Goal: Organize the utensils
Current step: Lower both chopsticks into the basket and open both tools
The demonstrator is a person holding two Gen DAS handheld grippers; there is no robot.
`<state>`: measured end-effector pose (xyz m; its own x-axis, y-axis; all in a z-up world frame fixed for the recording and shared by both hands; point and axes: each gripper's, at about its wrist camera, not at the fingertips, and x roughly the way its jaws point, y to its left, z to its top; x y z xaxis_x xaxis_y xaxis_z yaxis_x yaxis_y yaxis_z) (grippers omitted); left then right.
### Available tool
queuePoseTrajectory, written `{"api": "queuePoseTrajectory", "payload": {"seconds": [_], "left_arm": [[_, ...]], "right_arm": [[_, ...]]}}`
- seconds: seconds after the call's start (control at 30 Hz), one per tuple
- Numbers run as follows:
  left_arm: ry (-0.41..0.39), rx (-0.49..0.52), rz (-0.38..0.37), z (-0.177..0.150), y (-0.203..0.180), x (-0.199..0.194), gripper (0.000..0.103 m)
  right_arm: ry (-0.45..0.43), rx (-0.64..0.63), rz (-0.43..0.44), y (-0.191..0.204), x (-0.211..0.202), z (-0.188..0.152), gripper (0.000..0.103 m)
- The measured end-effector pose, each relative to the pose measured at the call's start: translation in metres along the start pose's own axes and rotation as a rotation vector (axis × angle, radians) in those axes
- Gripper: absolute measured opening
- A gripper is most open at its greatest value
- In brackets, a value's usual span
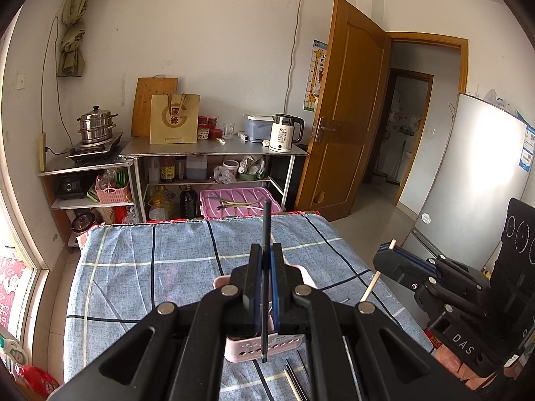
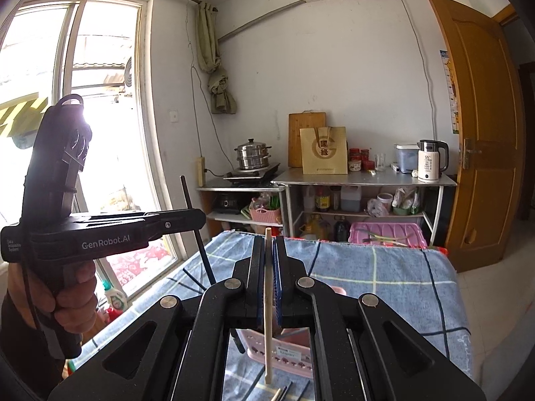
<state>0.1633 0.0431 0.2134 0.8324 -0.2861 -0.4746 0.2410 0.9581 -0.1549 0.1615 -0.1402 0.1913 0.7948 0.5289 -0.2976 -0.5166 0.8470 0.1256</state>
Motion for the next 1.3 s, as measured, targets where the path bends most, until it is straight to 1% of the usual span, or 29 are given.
{"api": "queuePoseTrajectory", "payload": {"seconds": [0.13,0.33,0.43,0.6,0.7,0.83,1.03,1.3], "left_arm": [[-0.003,-0.011,0.013,0.01,0.01,0.01,0.005],[-0.01,-0.04,0.021,0.019,0.025,0.022,0.005],[-0.01,-0.051,0.02,0.024,0.029,0.024,0.005],[-0.032,-0.046,0.021,0.03,0.03,0.024,0.005],[-0.023,-0.045,0.016,0.023,0.03,0.031,0.005],[0.027,-0.051,0.009,0.009,0.034,0.048,0.005],[0.091,-0.065,0.003,-0.014,0.038,0.065,0.005],[0.151,-0.081,0.002,-0.038,0.042,0.079,0.005]], "right_arm": [[-0.018,0.004,-0.001,0.001,0.016,0.008,0.004],[-0.036,0.004,-0.008,0.002,0.033,0.011,0.004],[-0.04,0.008,-0.01,0.001,0.038,0.013,0.004],[-0.047,0.012,-0.012,0.0,0.048,0.011,0.004],[-0.029,0.017,-0.016,-0.003,0.058,0.003,0.004],[0.005,0.029,-0.028,-0.006,0.067,-0.01,0.004],[0.055,0.02,-0.038,-0.005,0.071,-0.025,0.004],[0.145,0.009,-0.058,-0.007,0.079,-0.048,0.004]]}}
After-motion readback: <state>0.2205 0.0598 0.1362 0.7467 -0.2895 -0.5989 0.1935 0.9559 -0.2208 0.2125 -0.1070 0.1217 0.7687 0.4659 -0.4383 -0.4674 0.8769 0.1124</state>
